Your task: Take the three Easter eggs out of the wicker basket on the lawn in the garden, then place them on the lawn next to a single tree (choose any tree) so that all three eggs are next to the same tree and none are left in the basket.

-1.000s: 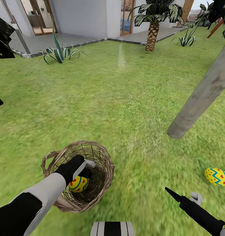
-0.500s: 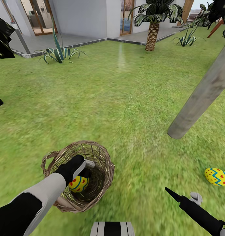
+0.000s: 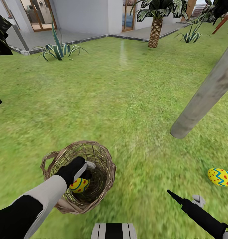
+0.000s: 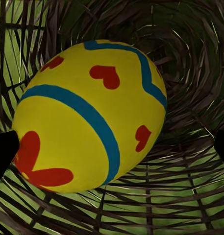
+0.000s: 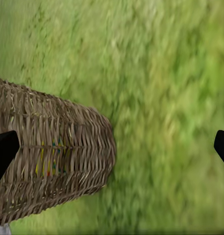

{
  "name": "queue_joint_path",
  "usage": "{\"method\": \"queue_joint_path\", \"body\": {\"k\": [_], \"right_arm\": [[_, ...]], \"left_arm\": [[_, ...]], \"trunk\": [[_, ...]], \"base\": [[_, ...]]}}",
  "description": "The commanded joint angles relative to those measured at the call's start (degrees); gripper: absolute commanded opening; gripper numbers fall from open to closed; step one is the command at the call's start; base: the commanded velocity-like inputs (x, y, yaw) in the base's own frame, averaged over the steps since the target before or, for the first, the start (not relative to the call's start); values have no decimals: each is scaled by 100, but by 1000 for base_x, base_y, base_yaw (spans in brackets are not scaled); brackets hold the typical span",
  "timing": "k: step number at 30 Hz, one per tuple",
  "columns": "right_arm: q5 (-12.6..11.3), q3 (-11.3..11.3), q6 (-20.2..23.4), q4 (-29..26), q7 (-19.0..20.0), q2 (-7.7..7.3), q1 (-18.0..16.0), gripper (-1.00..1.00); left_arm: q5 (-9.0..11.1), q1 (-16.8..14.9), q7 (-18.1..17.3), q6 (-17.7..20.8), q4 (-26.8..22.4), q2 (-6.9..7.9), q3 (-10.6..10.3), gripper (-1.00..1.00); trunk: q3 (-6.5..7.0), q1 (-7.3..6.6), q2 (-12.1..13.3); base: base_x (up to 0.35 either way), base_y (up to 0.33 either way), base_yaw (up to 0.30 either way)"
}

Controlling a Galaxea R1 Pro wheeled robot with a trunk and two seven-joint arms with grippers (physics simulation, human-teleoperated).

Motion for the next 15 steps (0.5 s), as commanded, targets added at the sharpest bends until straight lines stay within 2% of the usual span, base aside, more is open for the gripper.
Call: {"method": "queue_joint_path", "body": {"k": [1, 15], "right_arm": [[-25, -5, 38, 0, 7, 1, -3, 100], [-25, -3, 38, 0, 5, 0, -3, 100]], "left_arm": [[63, -4, 86, 16, -7, 3, -41, 100], [63, 1, 157, -3, -7, 0, -48, 100]], "trunk": [[-4, -1, -2], [-4, -1, -2]], "base": [[0, 0, 0], [0, 0, 0]]}}
